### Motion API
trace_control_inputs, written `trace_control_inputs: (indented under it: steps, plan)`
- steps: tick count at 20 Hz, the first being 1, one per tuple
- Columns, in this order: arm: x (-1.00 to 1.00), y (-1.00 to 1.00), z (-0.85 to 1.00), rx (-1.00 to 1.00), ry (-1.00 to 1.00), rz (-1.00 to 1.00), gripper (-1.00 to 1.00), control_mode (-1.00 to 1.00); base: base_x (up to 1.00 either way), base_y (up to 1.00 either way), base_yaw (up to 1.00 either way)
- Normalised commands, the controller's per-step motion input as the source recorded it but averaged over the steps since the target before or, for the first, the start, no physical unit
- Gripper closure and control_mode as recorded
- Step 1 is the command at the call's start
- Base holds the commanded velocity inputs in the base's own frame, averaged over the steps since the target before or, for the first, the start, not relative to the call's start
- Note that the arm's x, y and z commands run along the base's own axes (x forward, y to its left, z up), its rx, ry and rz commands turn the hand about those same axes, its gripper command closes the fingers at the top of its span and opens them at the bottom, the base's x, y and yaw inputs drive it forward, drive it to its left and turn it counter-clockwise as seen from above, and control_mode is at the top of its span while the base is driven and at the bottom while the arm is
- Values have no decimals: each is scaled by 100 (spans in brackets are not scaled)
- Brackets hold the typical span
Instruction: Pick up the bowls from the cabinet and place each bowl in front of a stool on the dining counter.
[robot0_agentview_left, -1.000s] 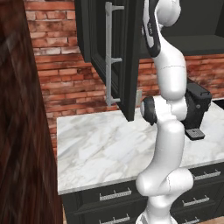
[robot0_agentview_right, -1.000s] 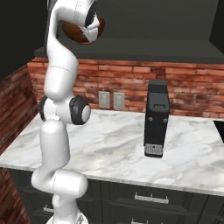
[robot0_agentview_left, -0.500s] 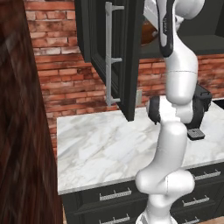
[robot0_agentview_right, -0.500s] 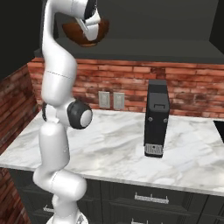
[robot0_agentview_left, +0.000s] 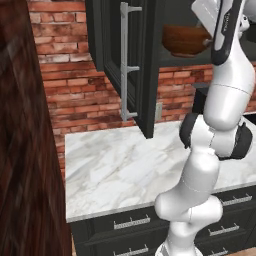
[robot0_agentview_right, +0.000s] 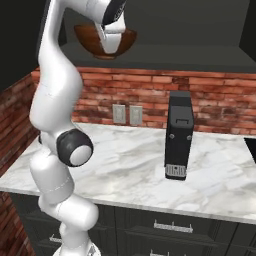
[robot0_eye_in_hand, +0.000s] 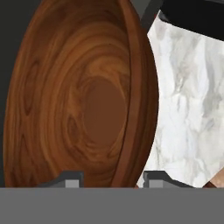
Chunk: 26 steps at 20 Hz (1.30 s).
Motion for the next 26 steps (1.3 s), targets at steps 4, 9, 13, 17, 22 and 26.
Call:
trace_control_inputs:
  steps: [4, 9, 13, 17, 22, 26]
  plan:
    - [-100, -31, -59, 9, -29, -8, 100, -100, 0, 0, 0]
    - [-100, -23, -53, 2, -22, -5, 100, -100, 0, 0, 0]
    - [-100, -3, -50, 0, -15, -3, 100, -100, 0, 0, 0]
    - [-99, 41, -48, -1, -13, 0, 100, -100, 0, 0, 0]
    - [-76, 57, -24, -1, 1, 0, 100, -100, 0, 0, 0]
    - [-50, 12, 1, 0, 17, 0, 100, -100, 0, 0, 0]
